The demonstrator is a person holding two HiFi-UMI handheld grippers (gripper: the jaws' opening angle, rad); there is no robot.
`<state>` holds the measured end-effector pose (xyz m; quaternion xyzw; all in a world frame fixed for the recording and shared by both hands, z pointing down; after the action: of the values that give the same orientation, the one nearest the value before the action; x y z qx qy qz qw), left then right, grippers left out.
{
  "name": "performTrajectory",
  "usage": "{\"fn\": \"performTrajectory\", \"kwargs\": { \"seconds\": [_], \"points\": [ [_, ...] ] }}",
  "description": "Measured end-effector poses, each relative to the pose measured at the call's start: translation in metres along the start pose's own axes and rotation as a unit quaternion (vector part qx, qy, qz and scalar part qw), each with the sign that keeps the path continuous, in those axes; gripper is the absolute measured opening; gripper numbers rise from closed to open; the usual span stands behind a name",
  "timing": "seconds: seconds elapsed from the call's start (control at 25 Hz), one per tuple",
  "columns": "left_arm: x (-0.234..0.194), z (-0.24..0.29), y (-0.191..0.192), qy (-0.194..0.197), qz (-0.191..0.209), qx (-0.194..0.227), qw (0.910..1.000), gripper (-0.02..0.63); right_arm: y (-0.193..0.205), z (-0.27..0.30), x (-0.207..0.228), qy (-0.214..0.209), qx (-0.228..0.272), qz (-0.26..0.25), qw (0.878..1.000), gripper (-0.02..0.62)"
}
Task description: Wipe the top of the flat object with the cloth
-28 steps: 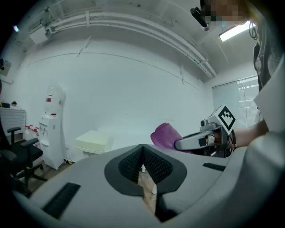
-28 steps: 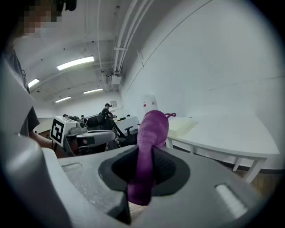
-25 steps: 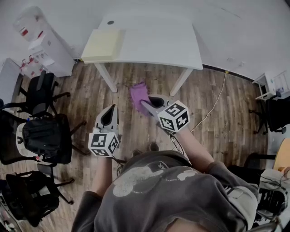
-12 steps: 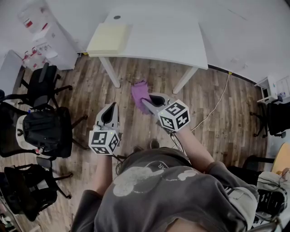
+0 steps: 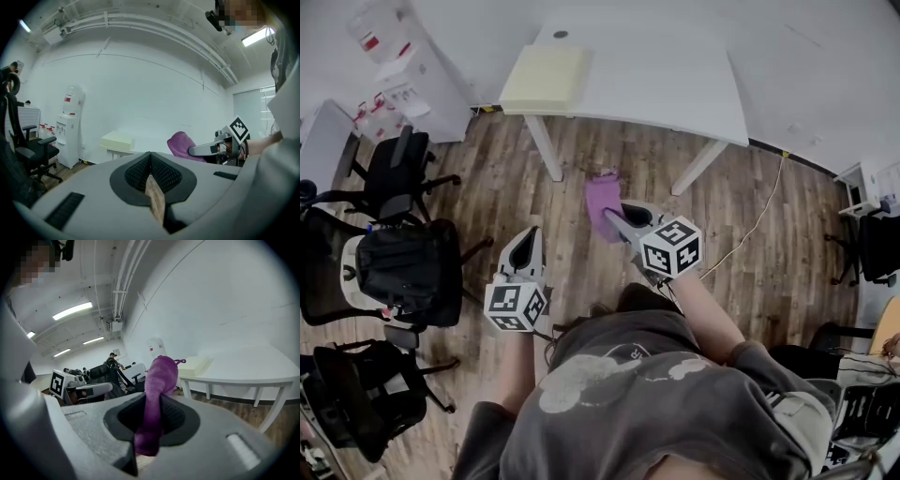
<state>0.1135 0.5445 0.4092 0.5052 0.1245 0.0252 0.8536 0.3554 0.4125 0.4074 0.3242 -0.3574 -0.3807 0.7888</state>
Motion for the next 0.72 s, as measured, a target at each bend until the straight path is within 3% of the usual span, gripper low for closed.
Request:
{"fn": "performTrajectory", "kwargs": {
  "seconds": [0.36, 0.72],
  "points": [
    [-0.030, 0.007, 0.001, -0.002, -0.006, -0.001, 1.0000, -0.001, -0.010, 0.032, 0.003, 0.002, -0.007, 0.010, 1.000, 0.072],
    [-0.059, 0.045, -0.025, -0.035, -0.013, 0.000, 0.9993, 0.000, -0.051, 0.079, 0.055, -0.024, -0.014, 0.013, 1.000, 0.072]
  ]
}}
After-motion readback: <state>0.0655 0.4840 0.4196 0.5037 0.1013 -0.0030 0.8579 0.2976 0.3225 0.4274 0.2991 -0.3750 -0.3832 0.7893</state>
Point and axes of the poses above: the fingertips, and each gripper's own axes: z forward along the fingers, x to its right, y out of its underside, the point moved 10 cm from there along -z, backward along the fingers, and after that the axes turned 15 degrees about -x, right-handed, at the moved point
